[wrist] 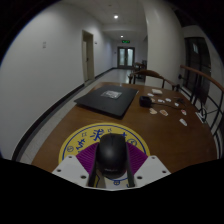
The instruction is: Arrange mouse
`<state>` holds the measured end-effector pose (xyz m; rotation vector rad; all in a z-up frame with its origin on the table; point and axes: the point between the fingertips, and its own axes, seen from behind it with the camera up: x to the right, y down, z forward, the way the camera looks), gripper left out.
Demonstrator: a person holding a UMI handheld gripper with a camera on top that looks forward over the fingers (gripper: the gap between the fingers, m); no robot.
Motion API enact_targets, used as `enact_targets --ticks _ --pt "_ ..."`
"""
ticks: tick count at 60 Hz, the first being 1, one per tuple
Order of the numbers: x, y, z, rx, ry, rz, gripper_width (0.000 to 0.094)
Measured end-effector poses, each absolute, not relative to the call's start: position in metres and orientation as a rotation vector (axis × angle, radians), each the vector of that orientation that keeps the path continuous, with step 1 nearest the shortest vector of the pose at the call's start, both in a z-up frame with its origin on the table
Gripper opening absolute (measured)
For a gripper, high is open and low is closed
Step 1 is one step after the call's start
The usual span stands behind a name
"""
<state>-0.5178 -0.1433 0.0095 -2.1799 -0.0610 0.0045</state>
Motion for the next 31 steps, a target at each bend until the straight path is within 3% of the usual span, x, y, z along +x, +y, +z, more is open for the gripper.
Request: enact_targets --ticks 7,18,31 --pt "-0.508 -0.139 0.005 -2.209 -0.089 0.061 0.0534" --pt "-0.501 -0.17 0.048 -2.178 -0.198 0.21 0.086" --pt "-0.442 -0.218 0.076 -2.096 -0.19 0.297 0.0855"
